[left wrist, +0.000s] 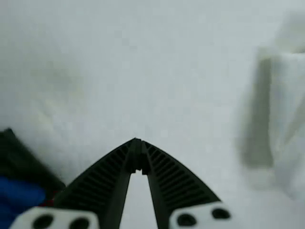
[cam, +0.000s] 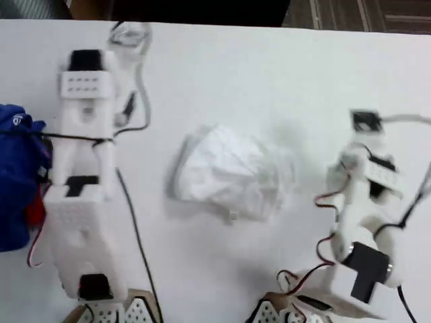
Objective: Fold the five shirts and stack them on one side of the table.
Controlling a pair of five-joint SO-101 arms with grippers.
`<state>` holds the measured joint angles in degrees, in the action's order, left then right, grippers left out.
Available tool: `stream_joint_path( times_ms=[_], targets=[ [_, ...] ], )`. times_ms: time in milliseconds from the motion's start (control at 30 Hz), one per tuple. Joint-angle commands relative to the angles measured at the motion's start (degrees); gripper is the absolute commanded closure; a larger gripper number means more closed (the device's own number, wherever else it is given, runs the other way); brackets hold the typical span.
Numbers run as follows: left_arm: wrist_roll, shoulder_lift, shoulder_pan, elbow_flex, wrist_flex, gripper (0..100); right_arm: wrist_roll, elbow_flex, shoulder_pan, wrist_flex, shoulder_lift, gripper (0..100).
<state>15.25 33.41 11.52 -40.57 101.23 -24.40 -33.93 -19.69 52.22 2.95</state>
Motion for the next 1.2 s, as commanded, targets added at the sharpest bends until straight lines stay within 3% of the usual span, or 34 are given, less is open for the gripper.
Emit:
stream_joint_path(
  times_ms=[0, 133, 333, 433, 500, 800, 1033, 1167],
  targets=[
    [2.9, -8.9, 4.0, 9.1, 0.4, 97, -1.8, 14.0, 10.2, 14.3, 3.6, 97.2],
    [4.0, -19.8, 7.4, 27.1, -6.9, 97, -1.9, 28.5, 20.6, 23.3, 3.6, 97.1],
    [3.4, -39.0, 9.3, 65.3, -30.5, 97, -2.0, 39.0, 35.4, 31.1, -2.4, 90.6],
    [3.4, -46.2, 9.4, 78.8, -41.0, 97, -2.0, 42.7, 41.4, 32.7, -8.0, 84.5],
    [3.3, -48.7, 9.4, 84.8, -45.4, 97, -2.0, 46.0, 44.8, 32.7, -11.6, 86.3],
    [-3.3, -42.5, 9.4, 89.9, -51.3, 97, -2.0, 62.0, 53.4, 34.1, -27.3, 88.1],
    [-3.4, -39.5, 9.1, 87.4, -50.5, 97, -1.9, 69.7, 53.1, 35.9, -39.0, 76.5],
    [-3.4, -39.5, 9.1, 87.5, -50.5, 97, -1.9, 72.5, 52.7, 42.5, -41.2, 76.2]
  ],
)
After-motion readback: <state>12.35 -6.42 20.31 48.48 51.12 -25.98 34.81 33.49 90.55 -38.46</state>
